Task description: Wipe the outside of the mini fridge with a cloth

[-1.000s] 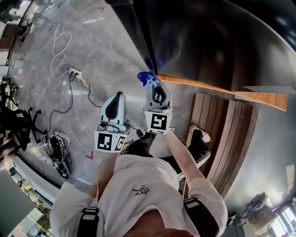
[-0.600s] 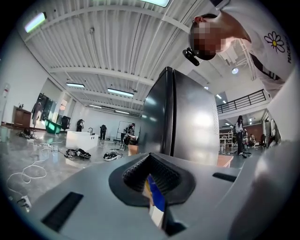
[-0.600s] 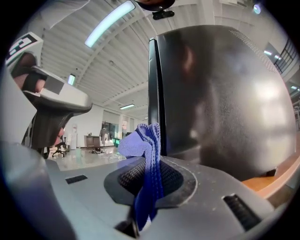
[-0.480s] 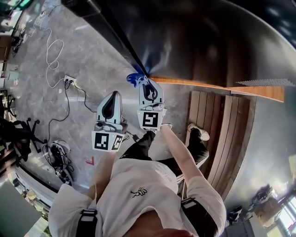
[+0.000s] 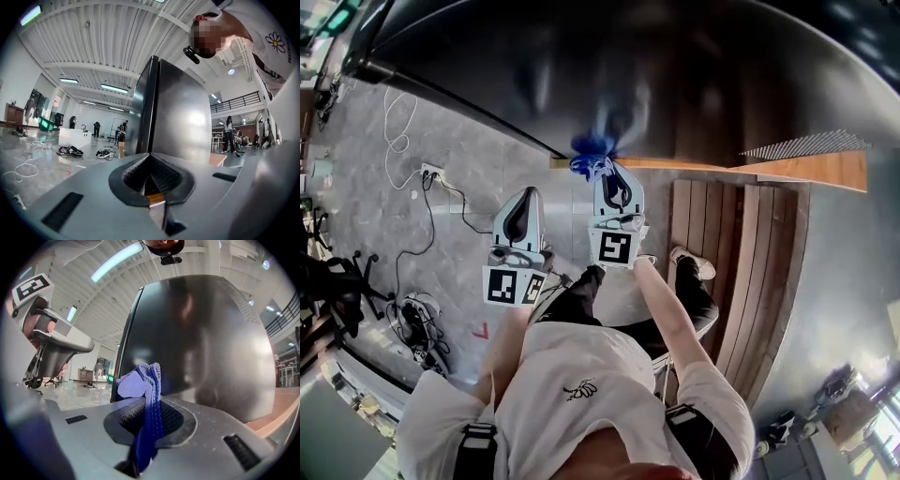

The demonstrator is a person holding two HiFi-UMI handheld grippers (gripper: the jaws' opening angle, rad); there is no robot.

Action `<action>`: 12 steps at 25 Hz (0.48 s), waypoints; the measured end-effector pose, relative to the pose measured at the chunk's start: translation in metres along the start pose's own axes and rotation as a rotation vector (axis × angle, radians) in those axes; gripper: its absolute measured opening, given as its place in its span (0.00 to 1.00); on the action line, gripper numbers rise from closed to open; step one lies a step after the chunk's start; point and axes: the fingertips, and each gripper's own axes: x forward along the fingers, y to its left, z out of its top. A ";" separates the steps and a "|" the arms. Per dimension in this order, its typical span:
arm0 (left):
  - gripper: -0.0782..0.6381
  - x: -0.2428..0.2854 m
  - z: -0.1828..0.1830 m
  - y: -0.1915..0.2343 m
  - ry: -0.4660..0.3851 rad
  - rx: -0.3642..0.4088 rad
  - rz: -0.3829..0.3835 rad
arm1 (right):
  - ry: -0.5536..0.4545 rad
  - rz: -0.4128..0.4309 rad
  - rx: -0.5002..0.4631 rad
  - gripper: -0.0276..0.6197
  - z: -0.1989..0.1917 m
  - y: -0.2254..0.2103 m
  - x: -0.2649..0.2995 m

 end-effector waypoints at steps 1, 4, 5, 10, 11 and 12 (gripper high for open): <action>0.12 0.003 -0.001 -0.007 0.002 0.001 -0.005 | -0.001 -0.010 0.001 0.14 -0.002 -0.011 -0.005; 0.12 0.013 -0.001 -0.033 -0.002 0.005 -0.016 | -0.001 -0.049 0.018 0.14 -0.008 -0.045 -0.020; 0.12 0.016 0.000 -0.042 -0.004 0.006 -0.019 | -0.004 -0.068 0.031 0.14 -0.009 -0.057 -0.026; 0.12 0.033 0.000 -0.090 -0.012 0.009 -0.031 | -0.010 -0.170 0.120 0.14 -0.024 -0.126 -0.054; 0.12 0.037 -0.001 -0.098 -0.010 0.008 -0.031 | -0.007 -0.182 0.122 0.14 -0.027 -0.139 -0.058; 0.12 0.040 -0.002 -0.106 -0.008 0.007 -0.031 | -0.003 -0.191 0.120 0.14 -0.029 -0.150 -0.063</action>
